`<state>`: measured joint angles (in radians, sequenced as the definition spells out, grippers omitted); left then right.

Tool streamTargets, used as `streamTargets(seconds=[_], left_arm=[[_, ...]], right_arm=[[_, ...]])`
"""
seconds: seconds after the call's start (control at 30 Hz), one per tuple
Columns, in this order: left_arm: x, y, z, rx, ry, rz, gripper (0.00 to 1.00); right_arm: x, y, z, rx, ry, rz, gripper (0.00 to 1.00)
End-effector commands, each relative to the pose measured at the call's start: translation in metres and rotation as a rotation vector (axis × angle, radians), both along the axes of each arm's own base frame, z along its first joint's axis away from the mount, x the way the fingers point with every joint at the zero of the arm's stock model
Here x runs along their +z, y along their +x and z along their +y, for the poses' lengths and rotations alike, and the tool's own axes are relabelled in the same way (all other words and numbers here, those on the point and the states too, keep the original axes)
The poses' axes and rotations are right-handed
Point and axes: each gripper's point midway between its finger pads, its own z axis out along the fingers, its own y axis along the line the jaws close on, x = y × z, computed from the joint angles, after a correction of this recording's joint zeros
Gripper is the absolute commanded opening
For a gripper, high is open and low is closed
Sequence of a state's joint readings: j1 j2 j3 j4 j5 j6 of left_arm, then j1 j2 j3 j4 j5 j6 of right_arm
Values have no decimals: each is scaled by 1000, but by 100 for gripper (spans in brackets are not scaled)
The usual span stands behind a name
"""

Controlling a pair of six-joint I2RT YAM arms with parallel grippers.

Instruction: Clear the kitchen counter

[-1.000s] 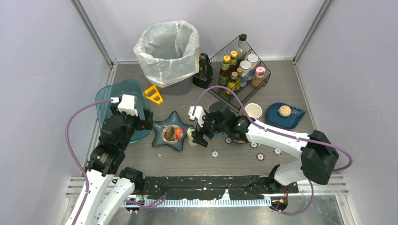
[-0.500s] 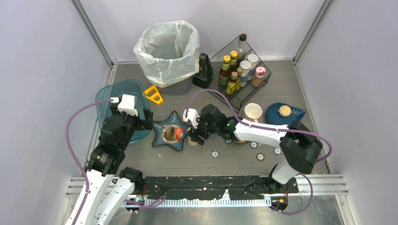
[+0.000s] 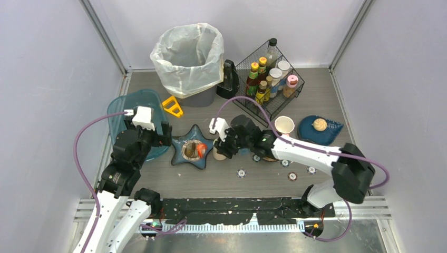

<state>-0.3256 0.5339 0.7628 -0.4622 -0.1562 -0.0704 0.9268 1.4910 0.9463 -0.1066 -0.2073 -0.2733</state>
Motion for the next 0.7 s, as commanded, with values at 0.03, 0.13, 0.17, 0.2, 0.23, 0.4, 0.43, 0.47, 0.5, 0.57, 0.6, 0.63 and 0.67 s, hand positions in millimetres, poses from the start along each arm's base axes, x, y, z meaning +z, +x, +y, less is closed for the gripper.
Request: streamTargets(seconds=[0.03,0.13,0.17,0.2,0.23,0.4,0.43,0.47,0.5,0.57,0.6,0.63,0.67], left_arm=[[22,0,-3,-16,-24,-62,95],[22,0,-3,-17,-25,-62,95],[22,-1,-4,-18,-27,-63,95],[22,-1,-4,-19,-27,-64,95],[22,-1,-4,-18,-27,-65,95],[23,-1,-3,-17,-28,-66,95],[23,-1,-3,-17,-27,-66,95],[23,-1,-3,-18,-28,-67,95],[23,-1,-3,-19,-28,-67,95],[23,-1,-4,-20,-28,-66,95],[24,-1,-4,-20,-29,-68,95],[23,-2,-4,-21,-30,-68,95],[24,-2,-4,-21,-30,-71,95]], right_arm=[[112,11,-1,-65,203,-163,8],[148,22,-18,-150,254,-232,6],[158,30,-25,-196,263,-254,5],[166,36,-34,-233,272,-268,5],[176,52,-49,-321,277,-289,6],[196,99,-112,-603,330,-279,6],[200,109,-127,-667,349,-277,5],[202,113,-135,-697,359,-281,5],[203,123,-151,-761,366,-289,5],[204,136,-176,-863,373,-304,5],[203,141,-187,-905,372,-308,5],[201,149,-201,-957,378,-304,5],[199,153,-209,-990,382,-301,5]])
